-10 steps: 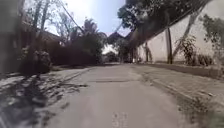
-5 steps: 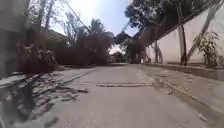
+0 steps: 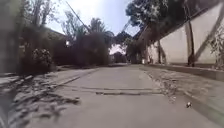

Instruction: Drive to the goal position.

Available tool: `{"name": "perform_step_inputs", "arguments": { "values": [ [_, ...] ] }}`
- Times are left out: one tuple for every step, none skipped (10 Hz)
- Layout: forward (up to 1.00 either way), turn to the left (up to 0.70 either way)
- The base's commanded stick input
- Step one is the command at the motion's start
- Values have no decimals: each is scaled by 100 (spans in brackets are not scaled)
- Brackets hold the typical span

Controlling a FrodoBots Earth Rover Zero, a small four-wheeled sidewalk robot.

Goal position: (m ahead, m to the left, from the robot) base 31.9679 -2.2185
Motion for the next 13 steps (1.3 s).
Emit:
{"name": "perform_step_inputs", "arguments": {
  "values": [
    [100, -31],
    [100, -31],
    [100, -6],
    [100, 9],
    [100, 6],
    [100, -31],
    [100, 2],
    [100, -23],
    [100, 8],
    [100, -28],
    [100, 0],
    [100, 9],
    [100, -15]
  ]
}}
